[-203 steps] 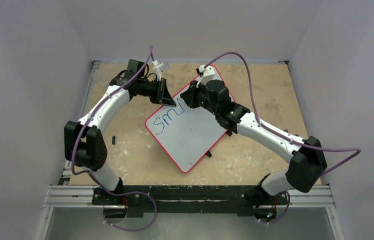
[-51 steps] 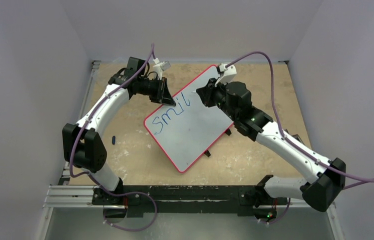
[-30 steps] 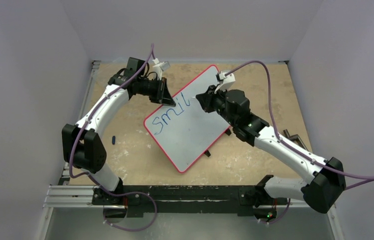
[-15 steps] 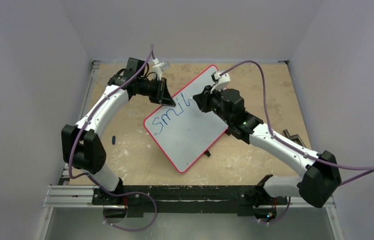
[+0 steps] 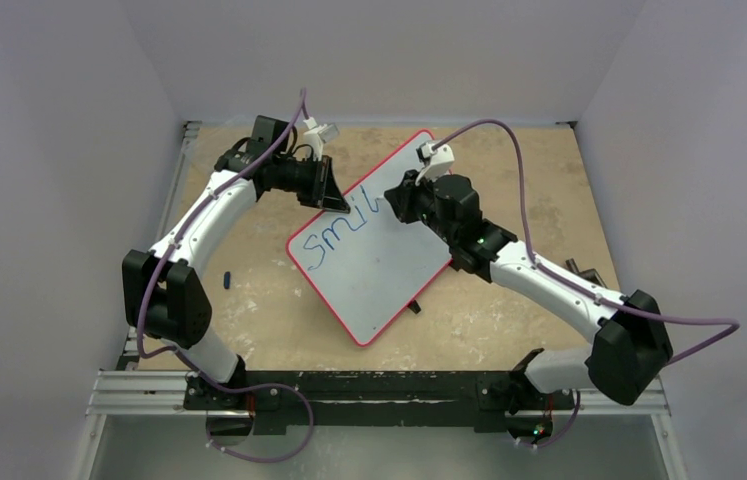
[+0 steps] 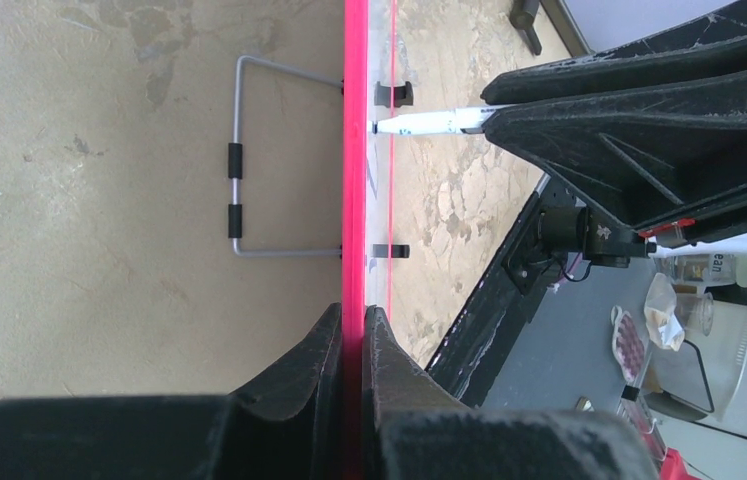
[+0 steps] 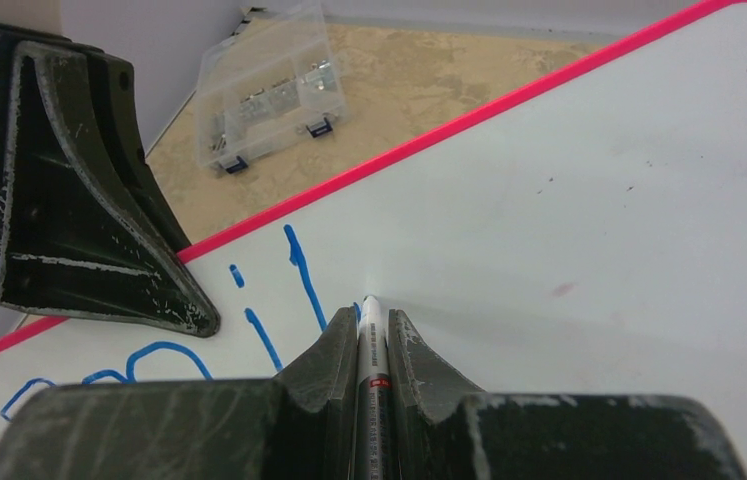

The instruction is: Write a sentence on the whiteboard

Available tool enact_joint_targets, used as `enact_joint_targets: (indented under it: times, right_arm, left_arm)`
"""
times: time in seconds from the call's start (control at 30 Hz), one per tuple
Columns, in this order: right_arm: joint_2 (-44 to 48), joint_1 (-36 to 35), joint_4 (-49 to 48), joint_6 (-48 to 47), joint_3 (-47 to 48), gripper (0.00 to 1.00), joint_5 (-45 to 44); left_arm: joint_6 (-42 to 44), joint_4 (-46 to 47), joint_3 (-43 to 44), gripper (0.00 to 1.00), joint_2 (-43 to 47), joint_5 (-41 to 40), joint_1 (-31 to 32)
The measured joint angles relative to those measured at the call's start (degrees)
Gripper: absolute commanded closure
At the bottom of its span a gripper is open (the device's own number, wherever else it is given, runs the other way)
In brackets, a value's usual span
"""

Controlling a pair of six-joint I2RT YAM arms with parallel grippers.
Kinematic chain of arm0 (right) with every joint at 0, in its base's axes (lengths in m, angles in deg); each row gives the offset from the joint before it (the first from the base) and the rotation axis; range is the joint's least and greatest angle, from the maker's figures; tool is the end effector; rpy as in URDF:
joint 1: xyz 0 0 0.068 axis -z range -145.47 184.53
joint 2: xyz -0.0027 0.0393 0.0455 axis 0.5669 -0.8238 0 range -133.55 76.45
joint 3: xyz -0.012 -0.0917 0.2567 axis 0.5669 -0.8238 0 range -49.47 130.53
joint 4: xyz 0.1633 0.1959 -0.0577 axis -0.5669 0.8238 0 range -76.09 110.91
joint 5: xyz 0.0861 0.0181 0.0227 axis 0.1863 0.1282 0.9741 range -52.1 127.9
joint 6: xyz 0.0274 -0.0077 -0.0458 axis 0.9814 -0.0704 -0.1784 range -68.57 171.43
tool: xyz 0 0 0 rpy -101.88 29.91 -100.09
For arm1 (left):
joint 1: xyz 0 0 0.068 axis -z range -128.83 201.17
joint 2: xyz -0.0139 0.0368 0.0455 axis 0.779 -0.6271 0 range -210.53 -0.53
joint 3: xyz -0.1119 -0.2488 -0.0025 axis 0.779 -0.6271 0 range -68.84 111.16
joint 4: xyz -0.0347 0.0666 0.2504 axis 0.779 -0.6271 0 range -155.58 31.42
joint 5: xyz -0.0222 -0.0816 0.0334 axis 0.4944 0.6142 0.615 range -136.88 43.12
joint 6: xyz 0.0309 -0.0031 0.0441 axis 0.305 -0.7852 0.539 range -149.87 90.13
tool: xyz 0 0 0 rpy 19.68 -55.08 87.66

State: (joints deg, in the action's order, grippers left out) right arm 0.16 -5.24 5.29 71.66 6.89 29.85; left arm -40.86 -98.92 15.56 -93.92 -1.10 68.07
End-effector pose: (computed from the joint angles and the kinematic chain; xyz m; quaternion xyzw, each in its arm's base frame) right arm 0.2455 0.1980 0.3215 -0.0871 0.7678 0.2692 0.5749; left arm 0.3287 -0.1266 0.3231 0.1796 0.8557 -0.4311 0.2228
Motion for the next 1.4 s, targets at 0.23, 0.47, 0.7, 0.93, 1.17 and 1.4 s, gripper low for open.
enact_joint_targets:
  times: [0.23, 0.47, 0.7, 0.93, 1.17, 1.4]
  right_arm:
    - [-1.05, 0.61, 0.24, -0.39, 1.73, 1.00, -1.51]
    - [-2.29, 1.31, 0.50, -0.42, 3.45, 1.00, -1.90]
    - [-3.19, 1.55, 0.48, -0.83, 4.83, 1.00, -1.29]
    - [-3.19, 1.60, 0.46, -0.98, 4.85, 1.00, 0.24]
    - [-3.19, 1.60, 0.22, -0.96, 4.81, 1.00, 1.66]
    - [-2.84, 1.60, -1.46, -0.70, 3.10, 1.00, 2.62]
  left_arm:
    - [0.00, 0.02, 0.00, 1.00, 0.00, 0.02, 0.00]
    - [-0.07, 0.00, -0.02, 1.00, 0.00, -0.07, 0.00]
    - [-0.35, 0.00, -0.04, 1.00, 0.00, -0.13, -0.02]
    - [-0.37, 0.04, -0.33, 1.00, 0.17, -0.13, -0.02]
    - [-0.37, 0.04, -0.35, 1.00, 0.17, -0.13, -0.02]
    - [-0.39, 0.07, -0.59, 1.00, 0.20, -0.24, -0.04]
